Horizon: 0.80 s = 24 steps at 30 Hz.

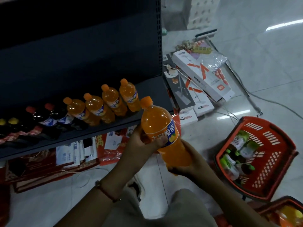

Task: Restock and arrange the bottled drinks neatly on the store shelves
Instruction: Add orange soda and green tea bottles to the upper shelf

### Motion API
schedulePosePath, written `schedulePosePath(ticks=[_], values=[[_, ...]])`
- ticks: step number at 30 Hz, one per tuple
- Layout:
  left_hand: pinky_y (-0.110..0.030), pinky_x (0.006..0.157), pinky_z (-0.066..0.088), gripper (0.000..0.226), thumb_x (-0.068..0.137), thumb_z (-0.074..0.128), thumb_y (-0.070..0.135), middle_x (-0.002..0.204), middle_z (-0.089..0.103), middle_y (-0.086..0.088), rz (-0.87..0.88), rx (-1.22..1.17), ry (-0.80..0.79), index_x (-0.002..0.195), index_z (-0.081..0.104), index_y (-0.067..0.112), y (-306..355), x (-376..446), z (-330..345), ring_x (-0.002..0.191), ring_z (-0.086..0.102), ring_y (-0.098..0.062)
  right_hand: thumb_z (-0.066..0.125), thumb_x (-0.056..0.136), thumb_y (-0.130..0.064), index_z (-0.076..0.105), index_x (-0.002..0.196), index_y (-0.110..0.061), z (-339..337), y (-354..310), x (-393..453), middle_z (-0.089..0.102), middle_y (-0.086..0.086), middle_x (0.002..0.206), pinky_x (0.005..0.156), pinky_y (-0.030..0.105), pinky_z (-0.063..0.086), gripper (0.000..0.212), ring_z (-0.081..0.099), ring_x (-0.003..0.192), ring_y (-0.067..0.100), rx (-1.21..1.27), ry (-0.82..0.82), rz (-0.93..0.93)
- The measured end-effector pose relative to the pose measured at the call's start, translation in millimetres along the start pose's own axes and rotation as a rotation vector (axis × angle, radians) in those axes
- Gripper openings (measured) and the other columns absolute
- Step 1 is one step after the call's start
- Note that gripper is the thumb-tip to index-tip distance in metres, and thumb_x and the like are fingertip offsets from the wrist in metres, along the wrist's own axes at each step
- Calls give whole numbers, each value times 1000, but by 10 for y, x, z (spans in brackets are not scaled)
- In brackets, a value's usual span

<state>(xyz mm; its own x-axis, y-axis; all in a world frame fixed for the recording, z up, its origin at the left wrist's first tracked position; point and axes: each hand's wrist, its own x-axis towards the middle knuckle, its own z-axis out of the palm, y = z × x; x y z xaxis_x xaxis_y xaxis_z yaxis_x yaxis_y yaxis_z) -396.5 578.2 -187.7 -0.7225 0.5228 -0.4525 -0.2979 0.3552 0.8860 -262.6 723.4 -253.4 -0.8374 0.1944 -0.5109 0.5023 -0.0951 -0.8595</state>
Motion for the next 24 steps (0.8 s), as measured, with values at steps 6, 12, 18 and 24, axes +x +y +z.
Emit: schedulePosePath(ticks=[6, 12, 18, 24], values=[[-38, 94, 53, 80, 58, 84, 63, 119, 67, 13, 131, 186, 85, 127, 55, 34, -644, 1120, -325, 110, 64, -6, 83, 55, -47, 25, 119, -62, 46, 476, 1358, 34, -27, 126, 93, 36, 52, 87, 44, 120, 11, -50, 28, -136], [-23, 84, 50, 71, 59, 80, 67, 113, 62, 27, 444, 311, 123, 120, 45, 56, -1131, 2080, -460, 104, 58, 12, 85, 65, -27, 35, 137, -39, 23, 853, 2612, 49, -19, 128, 93, 37, 53, 88, 52, 117, 6, -157, 80, -363], [-31, 99, 47, 99, 66, 74, 65, 139, 40, 27, 759, 508, 243, 147, 18, 50, -1315, 2644, -524, 126, 44, 7, 88, 60, -37, 35, 136, -46, -63, 1029, 3310, 55, -18, 124, 86, 35, 55, 93, 59, 110, 9, -195, 160, -496], [-39, 113, 21, 115, 66, 47, 85, 152, 35, -9, 858, 1077, 575, 157, 13, 23, -1257, 2865, -438, 140, 29, -25, 86, 60, -42, 41, 129, -45, -148, 1038, 3663, 59, -20, 115, 84, 41, 58, 83, 61, 103, 6, -224, 201, -593]])
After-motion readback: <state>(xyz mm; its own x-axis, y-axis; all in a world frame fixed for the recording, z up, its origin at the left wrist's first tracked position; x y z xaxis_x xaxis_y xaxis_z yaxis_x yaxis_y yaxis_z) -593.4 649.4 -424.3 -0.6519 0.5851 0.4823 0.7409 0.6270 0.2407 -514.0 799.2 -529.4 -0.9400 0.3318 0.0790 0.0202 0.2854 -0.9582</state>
